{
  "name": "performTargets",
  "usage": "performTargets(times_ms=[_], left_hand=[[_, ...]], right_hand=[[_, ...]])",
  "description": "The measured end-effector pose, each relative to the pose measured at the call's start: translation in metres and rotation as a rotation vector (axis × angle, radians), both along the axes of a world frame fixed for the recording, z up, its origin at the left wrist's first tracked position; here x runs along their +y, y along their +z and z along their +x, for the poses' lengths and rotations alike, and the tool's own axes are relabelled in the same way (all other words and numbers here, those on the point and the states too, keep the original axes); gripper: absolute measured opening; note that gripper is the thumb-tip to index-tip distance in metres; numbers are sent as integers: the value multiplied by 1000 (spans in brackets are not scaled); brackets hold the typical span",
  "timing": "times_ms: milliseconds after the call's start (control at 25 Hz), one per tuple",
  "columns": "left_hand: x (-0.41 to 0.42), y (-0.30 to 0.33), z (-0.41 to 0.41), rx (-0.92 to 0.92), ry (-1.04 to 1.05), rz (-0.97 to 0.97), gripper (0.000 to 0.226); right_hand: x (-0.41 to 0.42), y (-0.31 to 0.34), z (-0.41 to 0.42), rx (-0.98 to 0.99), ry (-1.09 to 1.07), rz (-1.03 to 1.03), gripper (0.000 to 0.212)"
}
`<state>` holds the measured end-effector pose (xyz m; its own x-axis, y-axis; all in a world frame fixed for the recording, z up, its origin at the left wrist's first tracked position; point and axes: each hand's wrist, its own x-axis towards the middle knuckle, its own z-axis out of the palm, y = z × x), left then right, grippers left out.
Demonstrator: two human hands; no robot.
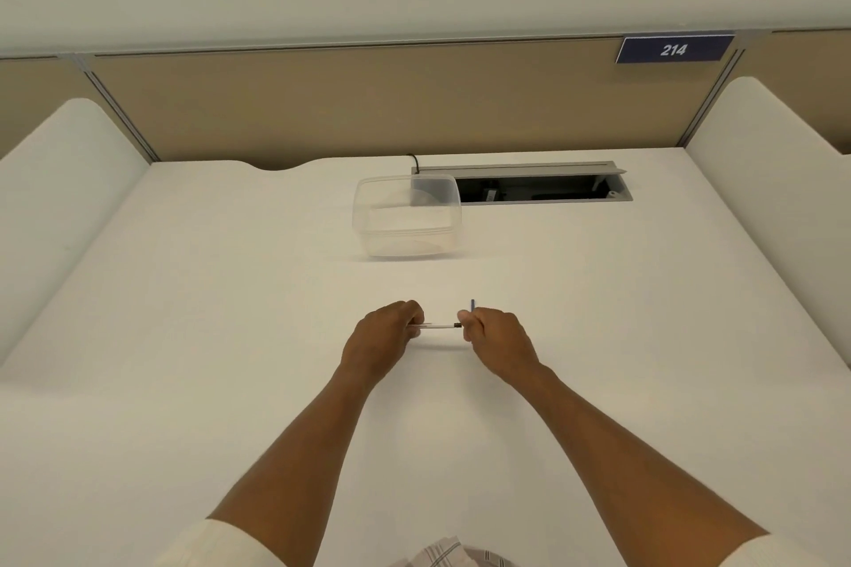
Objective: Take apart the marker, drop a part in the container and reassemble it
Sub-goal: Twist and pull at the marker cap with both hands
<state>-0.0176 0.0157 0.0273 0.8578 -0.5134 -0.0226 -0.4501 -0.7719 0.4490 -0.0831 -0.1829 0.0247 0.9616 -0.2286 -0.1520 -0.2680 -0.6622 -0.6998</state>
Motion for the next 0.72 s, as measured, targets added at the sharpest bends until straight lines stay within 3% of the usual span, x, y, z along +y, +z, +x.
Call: performTargets(times_ms=[160,480,720], left_hand=[[1,8,-8,-26,5,-91,18],[10,16,-15,-8,2,-127,23],[11,25,-12,-10,43,-156,15]], right_hand=[[6,5,5,104,-7,131,61],[15,12,11,309,-160,518,52],[24,13,13,214,-197,657,45]])
